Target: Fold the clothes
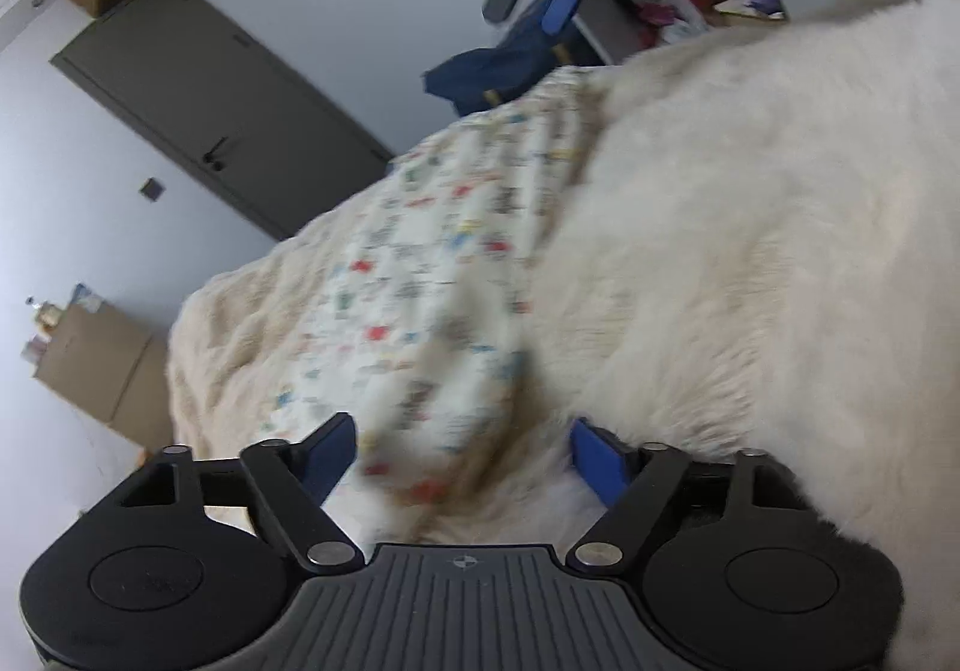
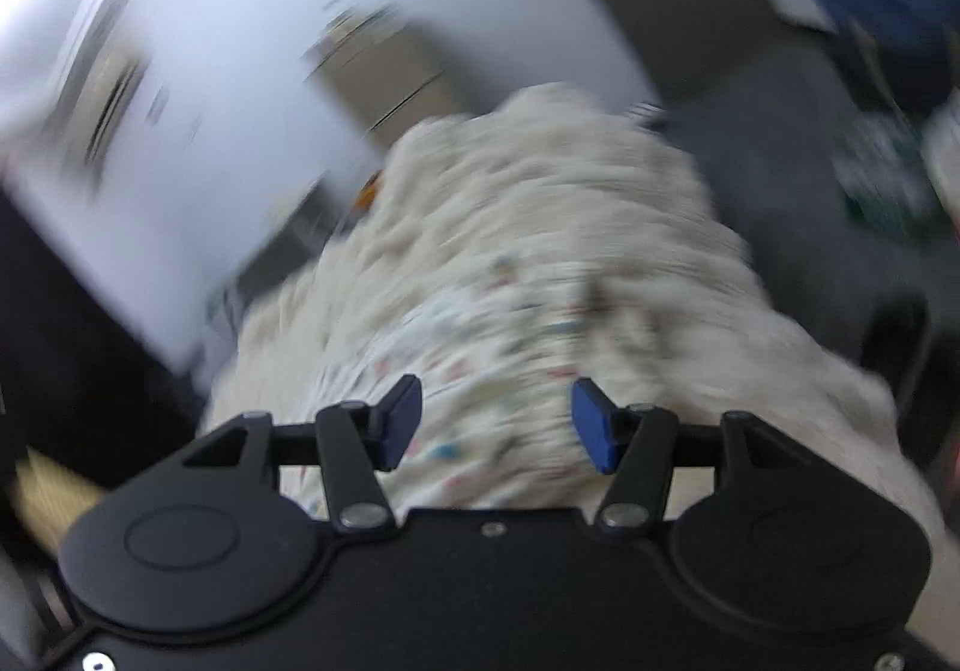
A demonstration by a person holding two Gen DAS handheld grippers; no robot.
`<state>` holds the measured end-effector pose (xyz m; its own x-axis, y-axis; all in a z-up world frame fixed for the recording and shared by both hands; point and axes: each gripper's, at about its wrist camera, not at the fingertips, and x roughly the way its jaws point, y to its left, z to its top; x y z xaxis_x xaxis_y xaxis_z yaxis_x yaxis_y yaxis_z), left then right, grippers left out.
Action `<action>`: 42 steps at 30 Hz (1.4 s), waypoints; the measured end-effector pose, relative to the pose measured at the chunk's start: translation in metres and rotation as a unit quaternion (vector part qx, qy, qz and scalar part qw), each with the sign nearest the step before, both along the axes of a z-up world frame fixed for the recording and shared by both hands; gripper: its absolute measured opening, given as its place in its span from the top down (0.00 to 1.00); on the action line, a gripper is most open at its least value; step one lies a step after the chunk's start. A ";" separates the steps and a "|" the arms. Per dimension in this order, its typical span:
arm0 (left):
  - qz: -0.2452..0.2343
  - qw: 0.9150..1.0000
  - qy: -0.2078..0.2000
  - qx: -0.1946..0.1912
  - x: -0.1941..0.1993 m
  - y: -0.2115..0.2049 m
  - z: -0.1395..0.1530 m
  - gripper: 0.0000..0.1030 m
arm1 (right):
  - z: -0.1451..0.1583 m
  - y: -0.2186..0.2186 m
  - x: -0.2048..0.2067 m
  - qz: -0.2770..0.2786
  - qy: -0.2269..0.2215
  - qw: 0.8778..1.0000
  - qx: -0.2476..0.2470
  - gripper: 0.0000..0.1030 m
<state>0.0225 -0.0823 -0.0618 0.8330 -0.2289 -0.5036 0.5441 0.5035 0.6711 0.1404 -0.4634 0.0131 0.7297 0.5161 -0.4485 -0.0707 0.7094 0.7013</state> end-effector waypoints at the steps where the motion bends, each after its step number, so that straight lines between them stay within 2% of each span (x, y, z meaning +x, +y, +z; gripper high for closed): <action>1: 0.007 1.000 -0.010 -0.005 -0.001 -0.002 -0.003 0.35 | -0.011 -0.007 0.002 -0.007 0.016 1.000 0.019 0.47; 4: 0.015 0.999 -0.033 -0.012 0.004 -0.002 0.000 0.34 | -0.042 -0.012 0.011 -0.016 0.065 0.996 0.065 0.45; 7: 0.024 0.998 -0.056 -0.013 0.004 -0.003 0.003 0.34 | -0.074 -0.002 0.019 -0.008 0.096 0.986 0.134 0.45; 9: 0.026 0.997 -0.066 -0.012 0.006 -0.004 0.005 0.34 | -0.084 0.008 0.019 -0.010 0.090 0.982 0.163 0.44; 10: 0.024 0.997 -0.068 -0.012 0.007 -0.006 0.005 0.34 | -0.085 0.012 0.019 -0.008 0.082 0.983 0.162 0.44; 17: 0.027 0.999 -0.028 -0.013 0.017 -0.007 0.000 0.38 | -0.103 0.034 0.024 -0.064 0.059 0.977 0.194 0.51; 19: 0.024 0.999 -0.030 -0.015 0.019 -0.008 -0.001 0.40 | -0.107 0.038 0.026 -0.086 0.056 0.973 0.206 0.52; 21: 0.020 0.999 -0.034 -0.017 0.020 -0.008 -0.003 0.52 | -0.111 0.044 0.030 -0.106 0.048 0.969 0.218 0.53; 23: 0.019 0.999 -0.045 -0.019 0.020 -0.008 -0.006 0.76 | -0.115 0.050 0.033 -0.124 0.036 0.963 0.237 0.54; 24: 0.021 0.998 -0.049 -0.020 0.019 -0.008 -0.007 0.81 | -0.117 0.052 0.035 -0.130 0.034 0.960 0.245 0.54; 25: 0.023 0.998 -0.058 -0.023 0.018 -0.006 -0.007 0.92 | -0.120 0.053 0.037 -0.137 0.033 0.957 0.254 0.56; 26: 0.024 0.997 -0.061 -0.029 0.016 -0.004 -0.005 0.94 | -0.121 0.054 0.038 -0.144 0.033 0.954 0.262 0.63; 27: 0.023 0.997 -0.061 -0.037 0.016 -0.002 -0.003 0.94 | -0.122 0.055 0.039 -0.147 0.034 0.952 0.264 0.71; 29: 0.022 0.997 -0.057 -0.051 0.015 0.001 0.004 0.97 | -0.120 0.053 0.041 -0.156 0.034 0.950 0.268 0.79; 31: 0.017 0.996 -0.058 -0.059 0.012 0.002 0.013 0.97 | -0.111 0.051 0.041 -0.157 0.023 0.951 0.266 0.81; 33: 0.012 0.996 -0.059 -0.069 0.007 0.003 0.024 0.98 | -0.087 0.052 0.041 -0.150 0.000 0.957 0.247 0.82; 37: 0.009 0.993 -0.062 -0.097 -0.002 0.007 0.049 0.98 | -0.043 0.055 0.037 -0.139 -0.044 0.968 0.205 0.82; 39: -0.003 0.994 -0.038 -0.100 -0.008 0.003 0.051 0.99 | -0.034 0.056 0.028 -0.140 -0.052 0.973 0.176 0.80; 40: -0.014 0.995 -0.020 -0.100 -0.011 -0.001 0.048 1.00 | -0.037 0.053 0.024 -0.148 -0.045 0.973 0.171 0.79; 42: -0.036 0.995 -0.001 -0.091 -0.021 -0.013 0.038 1.00 | -0.054 0.043 0.014 -0.177 -0.017 0.970 0.167 0.65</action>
